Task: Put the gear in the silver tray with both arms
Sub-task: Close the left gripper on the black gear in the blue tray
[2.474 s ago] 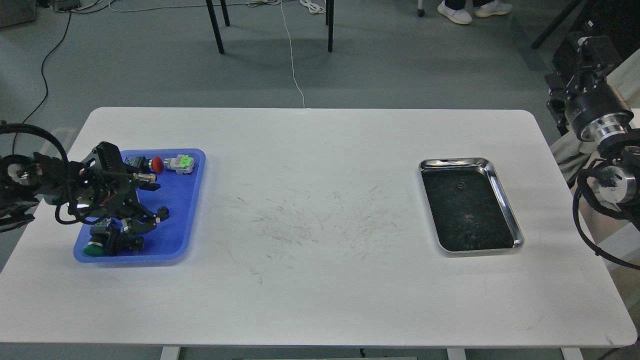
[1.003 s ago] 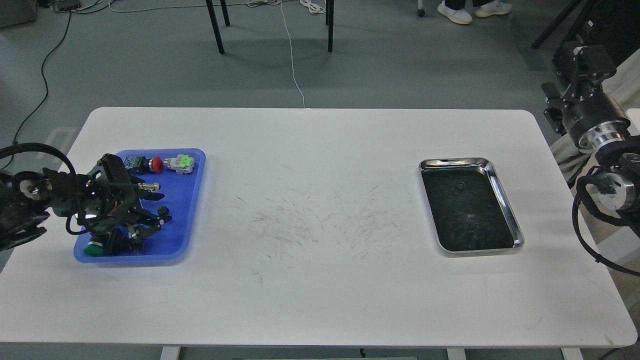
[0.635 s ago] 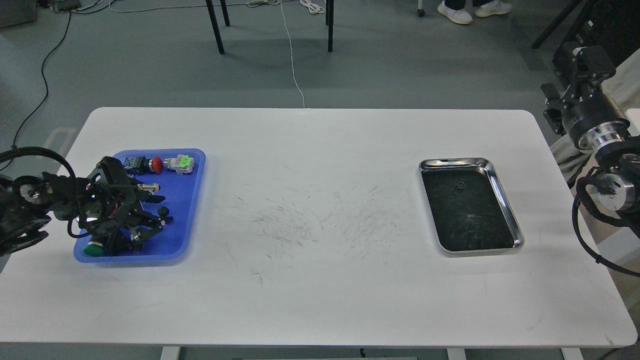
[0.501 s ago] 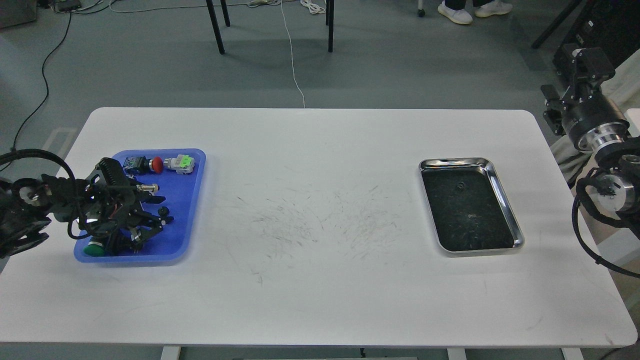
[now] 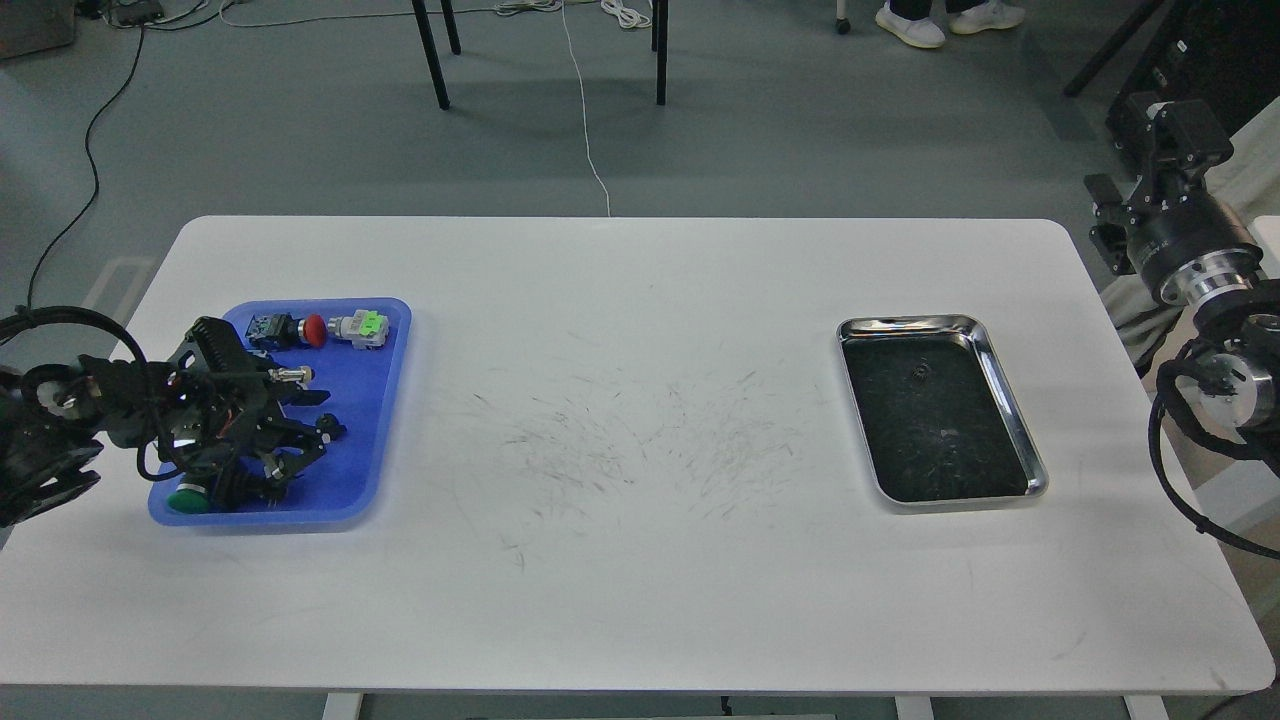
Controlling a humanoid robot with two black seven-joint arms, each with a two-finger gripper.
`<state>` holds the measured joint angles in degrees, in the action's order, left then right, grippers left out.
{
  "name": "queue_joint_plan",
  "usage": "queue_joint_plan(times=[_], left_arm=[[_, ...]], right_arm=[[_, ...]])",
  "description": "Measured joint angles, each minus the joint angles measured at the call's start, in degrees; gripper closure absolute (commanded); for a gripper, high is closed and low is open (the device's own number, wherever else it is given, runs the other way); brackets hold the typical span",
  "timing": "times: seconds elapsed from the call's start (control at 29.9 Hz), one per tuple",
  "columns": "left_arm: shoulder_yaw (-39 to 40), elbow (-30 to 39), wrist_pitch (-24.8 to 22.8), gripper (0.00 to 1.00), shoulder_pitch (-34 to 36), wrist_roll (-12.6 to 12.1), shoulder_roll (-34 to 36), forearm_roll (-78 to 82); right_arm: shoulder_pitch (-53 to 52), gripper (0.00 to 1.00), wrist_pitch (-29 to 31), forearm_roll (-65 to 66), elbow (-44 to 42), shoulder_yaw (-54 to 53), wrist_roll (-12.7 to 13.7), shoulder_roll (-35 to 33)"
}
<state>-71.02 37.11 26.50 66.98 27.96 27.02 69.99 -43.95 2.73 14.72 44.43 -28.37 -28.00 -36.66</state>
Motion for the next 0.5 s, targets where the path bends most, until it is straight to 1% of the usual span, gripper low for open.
queue_joint_plan(times=[0.5], left_arm=[[1.18,2.42,0.7,0.57,0.52,0.08,1.52,-2.09]], right_arm=[[-0.08,0.05,0.0,0.13,0.32,0.38,0.0,0.0]])
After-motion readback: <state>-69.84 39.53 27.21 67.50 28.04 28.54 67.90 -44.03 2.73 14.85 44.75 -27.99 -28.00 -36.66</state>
